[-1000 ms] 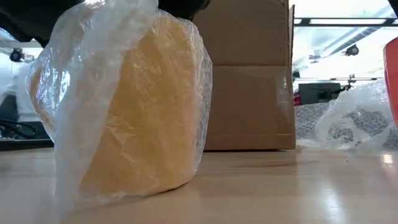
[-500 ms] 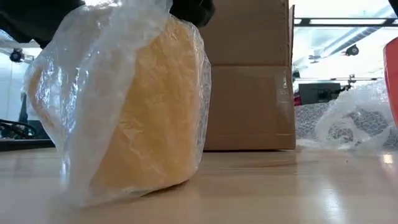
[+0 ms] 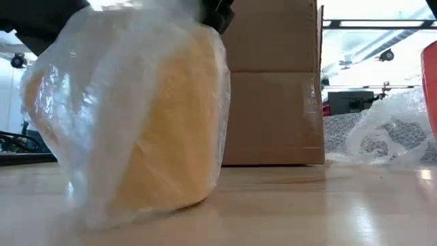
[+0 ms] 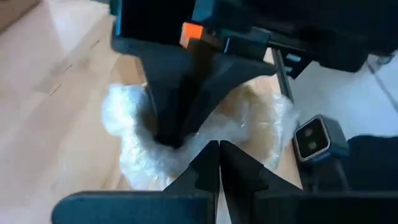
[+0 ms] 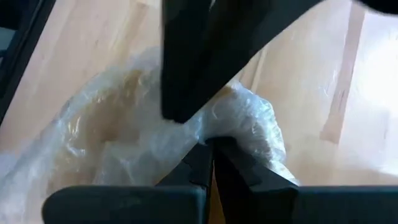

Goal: Wrap mug
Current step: Wrap the yellow mug with bubble wrap

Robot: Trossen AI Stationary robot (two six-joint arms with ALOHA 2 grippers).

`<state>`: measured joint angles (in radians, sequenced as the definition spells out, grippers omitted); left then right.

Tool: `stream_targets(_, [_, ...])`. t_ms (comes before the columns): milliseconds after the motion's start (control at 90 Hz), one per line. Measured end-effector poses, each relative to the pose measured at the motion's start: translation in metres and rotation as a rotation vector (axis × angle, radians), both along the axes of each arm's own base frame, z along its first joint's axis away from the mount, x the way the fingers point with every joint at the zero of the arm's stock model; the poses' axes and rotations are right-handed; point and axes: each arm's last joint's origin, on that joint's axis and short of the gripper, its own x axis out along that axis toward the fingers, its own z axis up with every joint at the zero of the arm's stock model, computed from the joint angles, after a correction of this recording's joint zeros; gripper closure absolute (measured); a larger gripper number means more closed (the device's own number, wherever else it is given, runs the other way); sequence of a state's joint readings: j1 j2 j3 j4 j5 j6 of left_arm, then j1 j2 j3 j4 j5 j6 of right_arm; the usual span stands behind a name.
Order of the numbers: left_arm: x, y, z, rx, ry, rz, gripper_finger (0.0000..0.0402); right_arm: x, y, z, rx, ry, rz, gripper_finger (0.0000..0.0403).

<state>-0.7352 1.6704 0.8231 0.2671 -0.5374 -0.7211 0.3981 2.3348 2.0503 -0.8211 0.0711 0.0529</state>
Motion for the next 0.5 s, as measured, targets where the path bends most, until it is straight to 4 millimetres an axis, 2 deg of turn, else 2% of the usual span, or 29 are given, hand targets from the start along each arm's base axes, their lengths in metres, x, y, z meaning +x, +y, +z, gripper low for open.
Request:
stream_targets(189, [0.007, 0.003, -0.014, -0.010, 0.038, 0.034, 0.0401, -0.001, 0.002, 0.012, -0.005, 0.000, 0.017, 0.0401])
stream_targets(411, [0.007, 0.004, -0.015, -0.006, 0.045, 0.039, 0.0401, -0.006, 0.003, 0.051, 0.008, -0.027, 0.035, 0.0401])
stream_targets(500, [0.007, 0.004, -0.015, -0.006, 0.045, 0.039, 0.0401, -0.008, 0.005, 0.057, 0.033, -0.031, 0.042, 0.0401])
